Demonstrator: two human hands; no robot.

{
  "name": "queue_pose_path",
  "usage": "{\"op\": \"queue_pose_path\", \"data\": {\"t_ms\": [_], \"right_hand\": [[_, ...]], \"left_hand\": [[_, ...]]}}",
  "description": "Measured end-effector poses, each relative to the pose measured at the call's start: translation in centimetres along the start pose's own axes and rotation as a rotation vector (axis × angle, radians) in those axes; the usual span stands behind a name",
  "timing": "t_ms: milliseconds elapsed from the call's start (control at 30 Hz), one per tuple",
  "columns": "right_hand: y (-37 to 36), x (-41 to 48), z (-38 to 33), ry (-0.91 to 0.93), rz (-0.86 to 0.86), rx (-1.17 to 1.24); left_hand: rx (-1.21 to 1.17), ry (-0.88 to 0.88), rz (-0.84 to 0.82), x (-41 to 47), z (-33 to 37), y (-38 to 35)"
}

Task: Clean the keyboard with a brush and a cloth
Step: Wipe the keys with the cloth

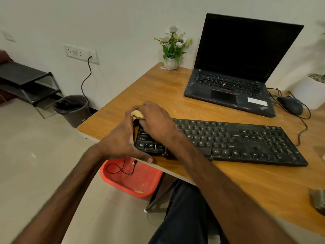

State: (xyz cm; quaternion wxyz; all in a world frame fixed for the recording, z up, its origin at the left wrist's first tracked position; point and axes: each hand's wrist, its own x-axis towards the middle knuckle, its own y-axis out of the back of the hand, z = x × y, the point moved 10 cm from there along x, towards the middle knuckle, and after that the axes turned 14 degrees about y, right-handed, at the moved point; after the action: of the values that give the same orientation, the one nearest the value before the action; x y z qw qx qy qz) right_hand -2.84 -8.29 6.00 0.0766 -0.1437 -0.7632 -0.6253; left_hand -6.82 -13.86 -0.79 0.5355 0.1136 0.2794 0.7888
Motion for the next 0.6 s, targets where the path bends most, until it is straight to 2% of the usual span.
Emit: {"op": "queue_pose_path", "data": {"t_ms": [133, 200, 300, 400, 433, 500, 600], "right_hand": [[1.1, -1.0, 1.9, 0.059, -0.148, -0.070], [2.0, -1.1, 2.6, 0.069, -0.156, -0.138], [2.8, -0.6, 3.2, 0.067, -0.067, -0.219], [3.1, -0.8, 4.9, -0.004, 0.121, -0.050], [2.7, -0.8, 4.8, 0.021, 0.129, 0.014], [1.3, -0.6, 3.9, 0.128, 0.040, 0.070], [0.6, -0.3, 2.9, 0.259, -0.063, -0.057]], "left_hand": [[-0.018, -0.009, 0.011, 0.0, 0.2, 0.0], [-0.028, -0.015, 0.002, -0.1, 0.4, -0.1], [-0.060, -0.017, -0.038, -0.2, 0.5, -0.3], [-0.115, 0.003, -0.098, -0.3, 0.5, -0.4], [-0.117, 0.010, -0.102, -0.2, 0.4, -0.4], [-0.098, 0.024, -0.081, -0.1, 0.2, -0.3], [-0.073, 0.028, -0.043, 0.1, 0.2, 0.0]]}}
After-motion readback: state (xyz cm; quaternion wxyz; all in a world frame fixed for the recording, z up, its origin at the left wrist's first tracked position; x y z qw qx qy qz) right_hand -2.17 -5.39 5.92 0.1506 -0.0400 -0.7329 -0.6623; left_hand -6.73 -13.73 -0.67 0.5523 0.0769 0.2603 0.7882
